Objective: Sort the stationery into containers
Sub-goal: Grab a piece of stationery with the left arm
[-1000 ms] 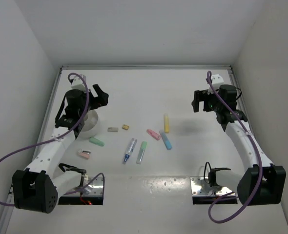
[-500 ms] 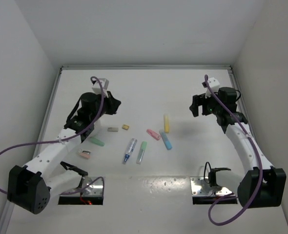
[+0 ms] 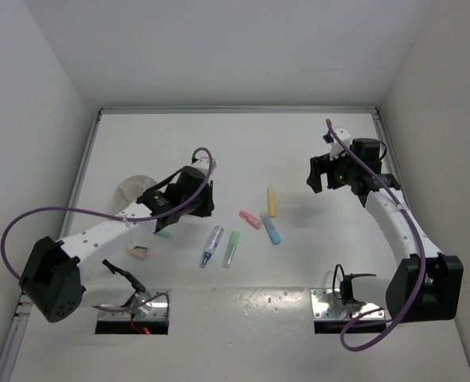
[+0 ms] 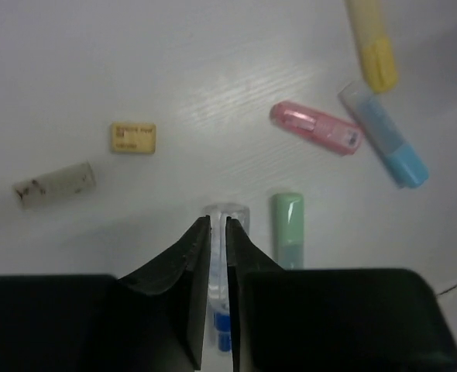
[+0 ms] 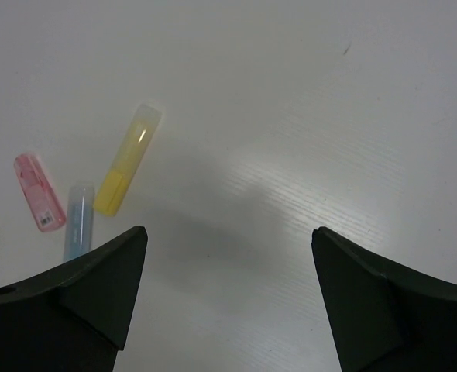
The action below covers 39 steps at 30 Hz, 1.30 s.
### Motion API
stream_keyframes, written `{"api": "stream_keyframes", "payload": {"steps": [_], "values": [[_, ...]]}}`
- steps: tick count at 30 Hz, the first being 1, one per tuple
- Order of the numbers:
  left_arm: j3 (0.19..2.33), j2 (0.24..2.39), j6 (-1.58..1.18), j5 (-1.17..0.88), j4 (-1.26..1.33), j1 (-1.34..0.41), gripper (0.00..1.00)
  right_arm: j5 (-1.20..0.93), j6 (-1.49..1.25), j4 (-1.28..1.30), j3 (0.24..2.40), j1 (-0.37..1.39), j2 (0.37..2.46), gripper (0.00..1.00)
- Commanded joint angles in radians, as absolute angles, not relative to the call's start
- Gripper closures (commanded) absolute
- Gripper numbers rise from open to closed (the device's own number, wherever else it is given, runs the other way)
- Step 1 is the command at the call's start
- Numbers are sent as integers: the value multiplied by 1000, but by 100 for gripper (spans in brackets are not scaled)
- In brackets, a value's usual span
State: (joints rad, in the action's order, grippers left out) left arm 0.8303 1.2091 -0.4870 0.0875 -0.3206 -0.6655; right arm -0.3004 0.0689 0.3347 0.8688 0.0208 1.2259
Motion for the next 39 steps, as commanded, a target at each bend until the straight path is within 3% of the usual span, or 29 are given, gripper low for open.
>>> {"api": "stream_keyframes", "payload": {"steps": [1,2,3,4,5,6,12,20,25,36,39], "values": [[877,1246,-567,178,-514,-721,81,-325,89,354,923,14,1242,13],[853,1246,-628,178,-526,-736,81,-316,89,354,923,14,1243,13],[842,1246,-655,196,-526,-751,71,-316,89,354,923,14,1243,13],[833,1230,-682,216,-526,-794,26,-316,89,354,923,14,1243,13],[818,1197,-728,233,-537,-817,2,-316,89,354,923,14,1233,13],[818,1178,-751,248,-549,-836,0,-316,89,354,923,14,1233,13],[740,1106,-868,269,-595,-937,0,-307,89,354,923,14,1233,13],[661,1245,-956,348,-563,-1045,0,-307,89,354,923,14,1224,13],[713,1357,-956,409,-563,-1054,10,-307,89,354,933,14,1224,13],[758,1474,-908,420,-476,-1045,18,-307,89,364,933,14,1224,13],[779,1517,-888,420,-463,-1025,25,-307,89,364,933,14,1224,13]]}}
